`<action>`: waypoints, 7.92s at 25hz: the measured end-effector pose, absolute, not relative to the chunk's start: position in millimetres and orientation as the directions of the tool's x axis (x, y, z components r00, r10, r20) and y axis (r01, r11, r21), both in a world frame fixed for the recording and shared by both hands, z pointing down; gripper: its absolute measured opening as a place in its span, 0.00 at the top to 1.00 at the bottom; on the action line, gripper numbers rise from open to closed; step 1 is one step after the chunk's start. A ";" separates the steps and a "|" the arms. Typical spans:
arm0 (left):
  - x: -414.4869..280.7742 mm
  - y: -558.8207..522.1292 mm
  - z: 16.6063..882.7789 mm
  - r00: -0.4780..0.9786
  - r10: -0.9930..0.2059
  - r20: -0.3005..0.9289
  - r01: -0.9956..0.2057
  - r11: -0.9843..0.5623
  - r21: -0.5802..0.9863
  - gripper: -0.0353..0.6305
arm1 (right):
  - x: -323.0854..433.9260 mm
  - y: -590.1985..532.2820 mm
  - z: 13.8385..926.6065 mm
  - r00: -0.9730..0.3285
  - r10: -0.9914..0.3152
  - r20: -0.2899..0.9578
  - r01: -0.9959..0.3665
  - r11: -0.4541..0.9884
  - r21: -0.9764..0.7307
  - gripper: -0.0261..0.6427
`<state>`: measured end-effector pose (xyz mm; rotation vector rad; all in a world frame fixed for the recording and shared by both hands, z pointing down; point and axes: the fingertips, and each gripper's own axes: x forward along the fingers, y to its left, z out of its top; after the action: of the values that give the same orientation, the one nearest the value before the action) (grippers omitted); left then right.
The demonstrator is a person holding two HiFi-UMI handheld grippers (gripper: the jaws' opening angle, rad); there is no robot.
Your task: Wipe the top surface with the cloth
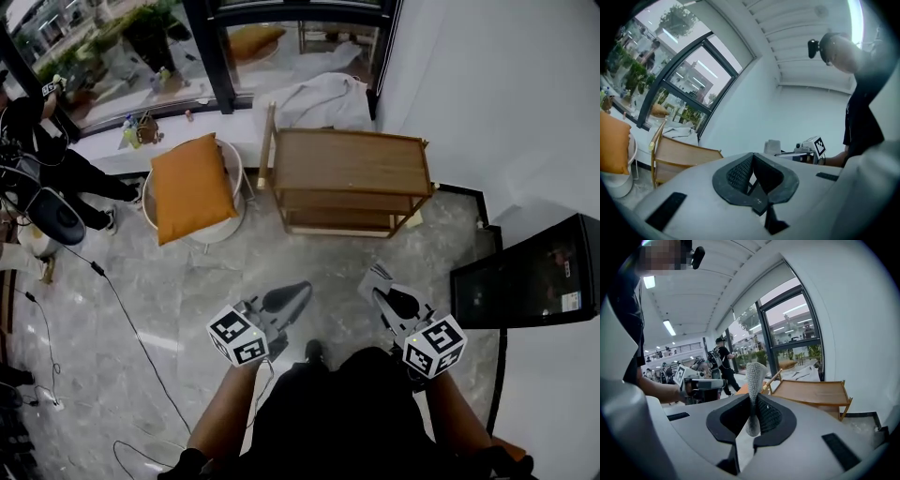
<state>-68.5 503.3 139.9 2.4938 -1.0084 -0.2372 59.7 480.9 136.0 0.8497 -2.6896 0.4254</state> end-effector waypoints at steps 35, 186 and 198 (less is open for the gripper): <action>-88.4 90.8 155.1 0.569 -0.794 0.213 -0.797 -0.468 0.382 0.93 | 10.8 50.4 168.0 -0.865 -0.355 0.355 -0.464 0.836 -0.293 0.90; -208.2 -88.6 333.9 0.377 -0.743 0.554 -0.860 -0.059 0.507 0.93 | -192.3 -125.0 495.0 -0.571 -0.143 0.808 -0.764 0.454 -0.459 0.90; -109.8 -112.1 365.6 0.455 -0.680 0.575 -0.844 -0.125 0.521 0.93 | -45.3 -152.1 494.2 -0.469 -0.218 0.856 -0.857 0.346 -0.382 0.90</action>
<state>-109.8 -112.1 365.6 1.8647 -1.2856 0.2463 -45.3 -152.1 494.2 0.9409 -1.8937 1.1322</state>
